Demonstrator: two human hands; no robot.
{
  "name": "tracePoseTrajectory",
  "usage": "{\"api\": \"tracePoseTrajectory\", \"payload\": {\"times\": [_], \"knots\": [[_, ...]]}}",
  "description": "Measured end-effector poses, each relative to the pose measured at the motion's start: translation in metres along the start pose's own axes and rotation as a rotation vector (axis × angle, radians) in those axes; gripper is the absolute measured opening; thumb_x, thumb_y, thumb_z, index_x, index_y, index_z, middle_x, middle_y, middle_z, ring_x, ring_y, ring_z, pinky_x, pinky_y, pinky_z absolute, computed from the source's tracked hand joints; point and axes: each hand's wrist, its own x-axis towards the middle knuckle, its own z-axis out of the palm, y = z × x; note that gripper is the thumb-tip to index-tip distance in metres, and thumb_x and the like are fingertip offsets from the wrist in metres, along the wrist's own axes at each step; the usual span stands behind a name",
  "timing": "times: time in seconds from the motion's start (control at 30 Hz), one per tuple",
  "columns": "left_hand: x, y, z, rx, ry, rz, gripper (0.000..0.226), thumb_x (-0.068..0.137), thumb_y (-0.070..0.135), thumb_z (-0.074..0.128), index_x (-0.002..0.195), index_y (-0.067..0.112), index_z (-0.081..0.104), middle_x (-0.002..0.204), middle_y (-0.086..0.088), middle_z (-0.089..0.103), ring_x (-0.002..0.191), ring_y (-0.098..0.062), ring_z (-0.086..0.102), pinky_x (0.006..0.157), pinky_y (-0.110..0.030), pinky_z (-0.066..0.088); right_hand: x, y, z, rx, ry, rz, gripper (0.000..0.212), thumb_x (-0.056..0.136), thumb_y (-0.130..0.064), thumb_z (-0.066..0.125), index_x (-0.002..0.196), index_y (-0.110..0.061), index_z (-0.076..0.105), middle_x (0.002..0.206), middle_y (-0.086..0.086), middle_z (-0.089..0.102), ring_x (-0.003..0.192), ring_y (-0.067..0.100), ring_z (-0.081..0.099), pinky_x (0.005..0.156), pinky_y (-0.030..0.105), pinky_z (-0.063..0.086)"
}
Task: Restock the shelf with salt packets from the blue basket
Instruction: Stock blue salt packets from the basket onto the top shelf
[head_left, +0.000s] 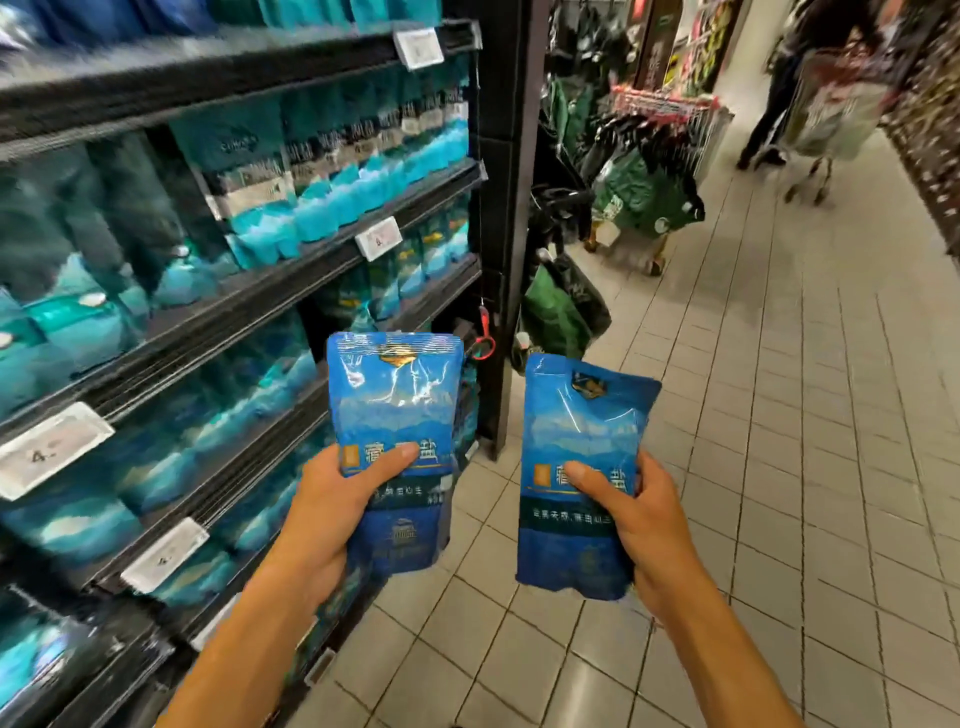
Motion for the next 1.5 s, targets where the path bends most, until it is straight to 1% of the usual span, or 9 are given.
{"api": "tracePoseTrajectory", "payload": {"times": [0.2, 0.37, 0.53, 0.83, 0.97, 1.07, 1.27, 1.4, 1.5], "knots": [[0.068, 0.07, 0.019, -0.005, 0.057, 0.158, 0.046, 0.058, 0.037, 0.087, 0.1, 0.019, 0.08, 0.105, -0.011, 0.079, 0.09, -0.026, 0.077, 0.066, -0.031, 0.061, 0.101, -0.055, 0.033, 0.034, -0.156, -0.119, 0.047, 0.067, -0.029, 0.092, 0.108, -0.023, 0.07, 0.106, 0.007, 0.078, 0.091, 0.028, 0.077, 0.066, 0.032, 0.061], [0.121, 0.108, 0.039, -0.032, 0.109, 0.262, 0.042, 0.066, 0.03, 0.084, 0.105, 0.016, 0.079, 0.109, -0.01, 0.078, 0.093, -0.024, 0.077, 0.069, -0.03, 0.061, 0.191, -0.091, 0.06, 0.073, -0.316, -0.236, 0.041, 0.068, -0.03, 0.086, 0.107, -0.026, 0.073, 0.11, 0.007, 0.077, 0.095, 0.027, 0.076, 0.072, 0.031, 0.061], [0.174, 0.136, 0.064, -0.055, 0.26, 0.335, 0.044, 0.071, 0.029, 0.083, 0.112, 0.013, 0.076, 0.112, -0.012, 0.077, 0.096, -0.029, 0.076, 0.071, -0.036, 0.062, 0.287, -0.127, 0.092, 0.107, -0.526, -0.316, 0.039, 0.072, -0.03, 0.085, 0.109, -0.028, 0.073, 0.112, 0.002, 0.077, 0.096, 0.023, 0.076, 0.073, 0.028, 0.061], [0.215, 0.23, 0.082, -0.03, 0.52, 0.561, 0.041, 0.072, 0.022, 0.078, 0.11, 0.01, 0.075, 0.109, -0.008, 0.078, 0.094, -0.019, 0.076, 0.072, -0.029, 0.06, 0.392, -0.2, 0.179, 0.182, -0.852, -0.351, 0.038, 0.069, -0.028, 0.086, 0.105, -0.024, 0.073, 0.11, 0.004, 0.078, 0.094, 0.018, 0.075, 0.073, 0.028, 0.059], [0.208, 0.283, 0.06, 0.019, 0.616, 0.625, 0.04, 0.073, 0.022, 0.076, 0.111, 0.01, 0.073, 0.108, -0.006, 0.078, 0.092, -0.017, 0.075, 0.08, -0.032, 0.062, 0.405, -0.227, 0.232, 0.231, -0.971, -0.351, 0.039, 0.072, -0.022, 0.086, 0.107, -0.02, 0.071, 0.109, 0.005, 0.078, 0.093, 0.018, 0.075, 0.075, 0.03, 0.06], [0.195, 0.322, 0.03, 0.036, 0.712, 0.67, 0.027, 0.076, 0.019, 0.076, 0.103, 0.014, 0.074, 0.107, -0.006, 0.078, 0.096, -0.019, 0.073, 0.088, -0.037, 0.06, 0.398, -0.249, 0.28, 0.277, -1.051, -0.355, 0.039, 0.071, -0.023, 0.081, 0.108, -0.018, 0.069, 0.107, 0.003, 0.078, 0.09, 0.014, 0.074, 0.074, 0.028, 0.059], [0.154, 0.385, -0.058, 0.082, 0.799, 0.686, 0.01, 0.089, 0.016, 0.07, 0.098, 0.014, 0.074, 0.094, 0.001, 0.079, 0.083, -0.014, 0.075, 0.071, -0.033, 0.061, 0.358, -0.282, 0.393, 0.238, -1.223, -0.365, 0.031, 0.082, -0.008, 0.079, 0.11, -0.014, 0.066, 0.106, 0.003, 0.078, 0.091, 0.017, 0.075, 0.075, 0.031, 0.06], [0.123, 0.41, -0.13, 0.106, 0.83, 0.643, 0.021, 0.09, 0.017, 0.069, 0.11, 0.015, 0.074, 0.102, 0.0, 0.079, 0.085, -0.015, 0.077, 0.066, -0.034, 0.062, 0.315, -0.289, 0.472, 0.184, -1.293, -0.359, 0.025, 0.083, -0.005, 0.079, 0.101, -0.017, 0.067, 0.103, 0.004, 0.078, 0.089, 0.018, 0.074, 0.083, 0.038, 0.062], [0.109, 0.419, -0.18, 0.093, 0.845, 0.641, 0.027, 0.094, 0.012, 0.064, 0.12, 0.016, 0.07, 0.109, 0.003, 0.077, 0.083, -0.012, 0.076, 0.066, -0.031, 0.062, 0.287, -0.286, 0.524, 0.153, -1.298, -0.305, 0.022, 0.082, -0.003, 0.079, 0.094, -0.017, 0.066, 0.098, 0.007, 0.077, 0.082, 0.02, 0.073, 0.08, 0.039, 0.063]]}}
